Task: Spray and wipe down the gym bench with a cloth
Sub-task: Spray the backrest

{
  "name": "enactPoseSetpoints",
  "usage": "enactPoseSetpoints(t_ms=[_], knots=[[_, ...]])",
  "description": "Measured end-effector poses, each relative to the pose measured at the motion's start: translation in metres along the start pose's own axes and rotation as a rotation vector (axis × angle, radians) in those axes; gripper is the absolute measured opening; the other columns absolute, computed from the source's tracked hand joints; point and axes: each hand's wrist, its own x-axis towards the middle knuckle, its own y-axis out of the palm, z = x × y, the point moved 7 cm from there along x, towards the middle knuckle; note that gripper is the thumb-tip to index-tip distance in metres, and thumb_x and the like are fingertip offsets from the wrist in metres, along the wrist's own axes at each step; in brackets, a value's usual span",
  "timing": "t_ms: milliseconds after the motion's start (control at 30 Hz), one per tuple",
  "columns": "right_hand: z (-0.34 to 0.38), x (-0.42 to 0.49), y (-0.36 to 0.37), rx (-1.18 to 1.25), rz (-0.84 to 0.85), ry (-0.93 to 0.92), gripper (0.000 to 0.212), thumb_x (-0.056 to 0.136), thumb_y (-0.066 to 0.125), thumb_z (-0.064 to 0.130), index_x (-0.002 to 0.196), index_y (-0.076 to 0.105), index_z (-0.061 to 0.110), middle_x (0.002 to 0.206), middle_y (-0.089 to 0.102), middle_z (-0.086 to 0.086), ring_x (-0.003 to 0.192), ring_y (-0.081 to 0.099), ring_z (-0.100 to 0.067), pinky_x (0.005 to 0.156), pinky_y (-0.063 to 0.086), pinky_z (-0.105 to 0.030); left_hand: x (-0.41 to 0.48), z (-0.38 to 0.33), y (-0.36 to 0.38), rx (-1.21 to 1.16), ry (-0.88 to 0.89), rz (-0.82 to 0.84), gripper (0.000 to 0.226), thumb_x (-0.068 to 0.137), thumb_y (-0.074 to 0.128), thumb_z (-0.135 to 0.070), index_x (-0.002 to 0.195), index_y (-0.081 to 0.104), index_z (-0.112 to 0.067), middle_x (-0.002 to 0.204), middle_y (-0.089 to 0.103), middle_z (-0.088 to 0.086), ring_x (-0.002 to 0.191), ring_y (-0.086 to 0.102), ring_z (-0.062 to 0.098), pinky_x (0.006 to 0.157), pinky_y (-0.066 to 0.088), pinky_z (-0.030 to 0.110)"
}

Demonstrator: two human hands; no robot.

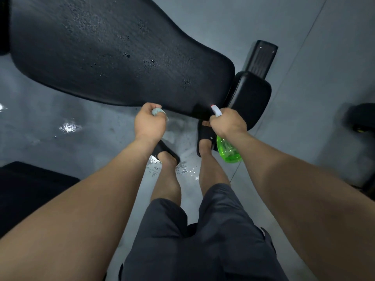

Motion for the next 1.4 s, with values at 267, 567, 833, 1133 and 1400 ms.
enactPoseSetpoints(t_ms=[267,567,833,1133,1400], knots=[[0.048,-0.006,0.034,0.071,0.05,-0.153,0.019,0.085,0.049,0.038,0.08,0.058,0.022,0.09,0.067,0.0,0.082,0.064,-0.03,0.071,0.052,-0.035,0.003,0.015,-0.013,0.046,-0.017,-0.038,0.014,0.095,0.05,-0.015,0.101,0.06,-0.022,0.082,0.061,-0.008,0.066,0.053,0.007,0.051,0.041,0.008],[-0.072,0.007,0.017,0.25,-0.147,0.04,0.027,0.092,0.046,0.041,0.102,0.041,0.016,0.091,0.056,-0.006,0.084,0.056,-0.035,0.07,0.042,-0.04,0.002,-0.012,0.036,0.173,0.055,0.071,0.015,0.095,0.05,-0.019,0.104,0.062,-0.021,0.082,0.063,-0.006,0.069,0.056,0.013,0.063,0.048,0.022],[-0.237,-0.003,0.036,0.551,-0.513,0.355,0.031,0.102,0.05,0.036,0.1,0.054,0.006,0.1,0.063,-0.021,0.091,0.057,-0.041,0.067,0.029,-0.034,-0.032,-0.053,0.176,0.314,0.202,0.33,0.019,0.091,0.05,-0.027,0.106,0.061,-0.023,0.089,0.074,-0.004,0.078,0.07,0.01,0.079,0.059,0.033],[-0.342,0.048,0.125,0.861,-0.535,0.604,0.026,0.099,0.051,0.024,0.12,0.059,0.011,0.111,0.071,-0.011,0.101,0.065,-0.032,0.081,0.048,-0.032,-0.043,-0.028,0.316,0.561,0.37,0.576,0.017,0.087,0.069,-0.018,0.101,0.06,-0.015,0.091,0.068,-0.002,0.088,0.068,0.018,0.078,0.06,0.039],[-0.381,0.145,0.182,0.92,-0.37,0.713,0.032,0.094,0.06,0.026,0.121,0.057,0.008,0.12,0.067,-0.013,0.112,0.063,-0.032,0.093,0.046,-0.032,0.019,0.01,0.364,0.653,0.389,0.601,0.021,0.095,0.052,-0.001,0.103,0.062,-0.017,0.092,0.064,0.004,0.076,0.072,0.026,0.064,0.064,0.042]])
